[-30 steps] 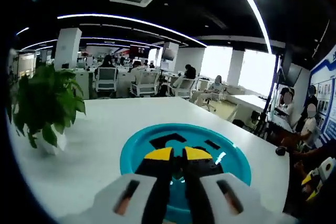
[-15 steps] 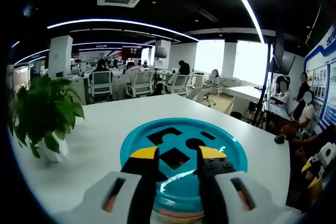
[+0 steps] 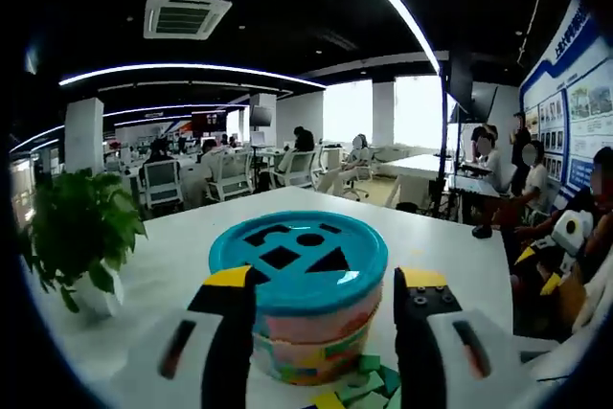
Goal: Arrange the toys in the designated storage area by placing each visible toy with the group until no toy remains scattered across the table.
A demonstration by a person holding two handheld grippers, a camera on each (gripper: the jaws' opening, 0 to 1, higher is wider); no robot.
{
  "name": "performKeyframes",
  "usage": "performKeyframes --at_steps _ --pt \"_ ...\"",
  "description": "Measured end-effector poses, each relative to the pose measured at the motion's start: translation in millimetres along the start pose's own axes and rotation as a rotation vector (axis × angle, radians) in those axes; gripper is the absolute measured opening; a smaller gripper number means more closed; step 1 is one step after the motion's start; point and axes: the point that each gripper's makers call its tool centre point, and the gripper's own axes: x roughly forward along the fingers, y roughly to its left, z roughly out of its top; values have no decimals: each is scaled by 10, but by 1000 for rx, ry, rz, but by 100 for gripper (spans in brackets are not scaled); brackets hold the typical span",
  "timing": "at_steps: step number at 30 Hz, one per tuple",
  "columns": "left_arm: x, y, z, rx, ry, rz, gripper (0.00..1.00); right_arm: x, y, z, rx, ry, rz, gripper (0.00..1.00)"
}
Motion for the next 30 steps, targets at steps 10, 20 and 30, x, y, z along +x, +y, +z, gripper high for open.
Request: performKeyframes --at_steps 10,20,30 --pt "-556 -339 -373 -7 -60 -2 58 41 44 -33 -30 22 5 43" --pt "-850 -291 -797 44 -19 76 56 63 78 -39 -64 29 8 42" --pt "-805 -251 -1163 55 29 105 55 33 0 -42 -81 27 -23 39"
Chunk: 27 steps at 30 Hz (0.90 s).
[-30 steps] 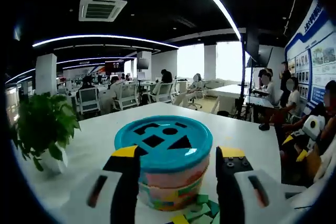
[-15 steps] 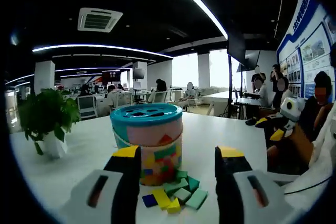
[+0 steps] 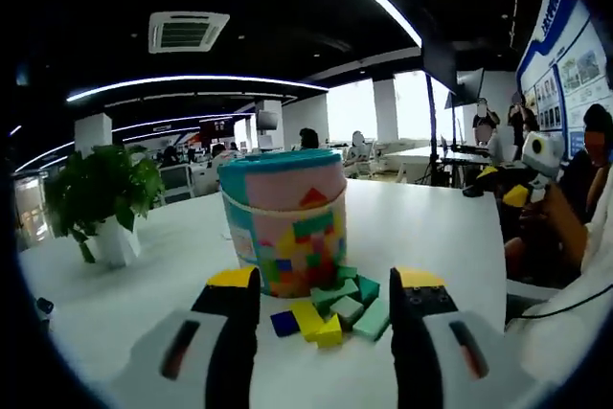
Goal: Arrange the toys in the designated storage area by placing each visible toy with the group until no toy remains scattered across the table.
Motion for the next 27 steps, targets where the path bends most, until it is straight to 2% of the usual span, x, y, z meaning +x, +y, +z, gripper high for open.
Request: performKeyframes --at_steps 4,7,11,15,17,20,22,27 --pt "-17 3 -36 -11 -13 20 40 -5 -21 3 9 -6 -5 38" --pt "-39 7 -109 -38 -3 37 43 -3 1 -4 2 -3 1 38" --pt "-141 -41 -234 -87 26 85 38 -1 6 -18 0 1 3 37" --pt "-334 -172 -265 -26 8 109 39 -14 -3 3 -7 -1 -2 36" --pt "-456 -193 -330 -28 1 120 40 -17 -14 7 -12 -2 -7 36" --pt "-637 -155 -501 -80 -3 129 41 -6 -20 0 -13 1 -11 35" --pt "-682 -53 -545 -97 -5 141 41 12 -7 -9 -14 4 -11 35" --pt "-747 -1 -505 -126 -53 152 41 55 67 -5 -34 12 3 35"
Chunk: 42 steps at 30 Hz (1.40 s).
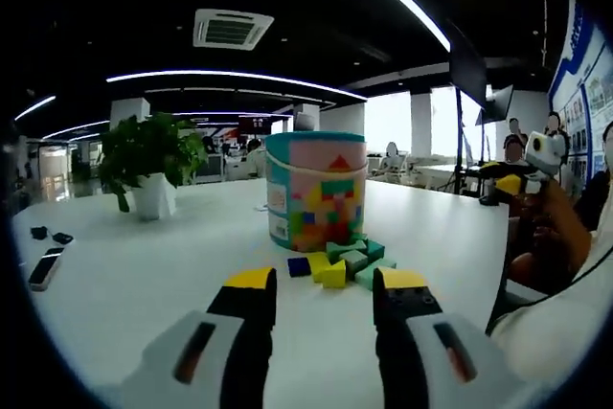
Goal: Arrange the toys in the designated storage area by placing each visible toy with the group until no toy remains scattered across the table.
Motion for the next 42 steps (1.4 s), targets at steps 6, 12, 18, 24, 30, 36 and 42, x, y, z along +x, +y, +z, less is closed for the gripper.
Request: performKeyframes --at_steps 6,12,18,24,30,36,42 --pt "57 -79 25 31 16 -11 41 31 6 24 -6 -4 5 35" --pt "188 -146 -23 62 37 -34 41 34 5 -35 4 3 3 34" --pt "443 -163 -78 18 69 -51 44 30 41 -53 -2 10 12 33" --pt "683 -229 -188 103 128 -79 42 26 21 -36 -1 3 7 33" --pt "870 -225 -338 48 185 -78 35 7 -64 -79 33 12 -20 34" --pt "945 -302 -479 53 258 -67 34 -14 -100 -101 123 15 -23 37" --pt "1024 -270 -407 55 235 -45 29 -40 -114 -100 181 10 -11 39"
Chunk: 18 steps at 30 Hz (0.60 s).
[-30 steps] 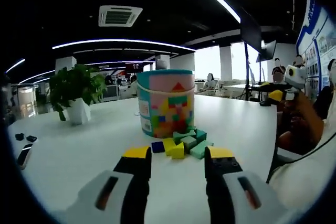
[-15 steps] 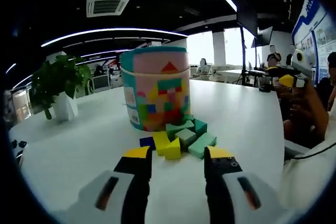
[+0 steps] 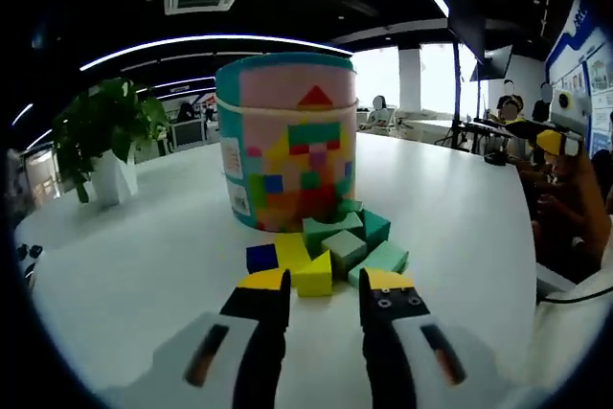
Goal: Arrange the toys in the designated storage area by placing each visible toy with the group until no toy remains scattered across the table.
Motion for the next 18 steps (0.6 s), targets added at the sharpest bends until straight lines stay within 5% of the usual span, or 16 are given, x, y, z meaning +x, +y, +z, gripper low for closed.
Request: performKeyframes --at_steps 3,6,18 --pt "-45 29 62 39 -31 49 29 -8 -6 0 -21 2 -5 39" --pt "-12 -30 29 21 -11 14 29 -1 -3 -16 -51 11 -3 37" --pt "163 22 -91 81 38 40 30 13 4 -56 -93 30 -16 35"
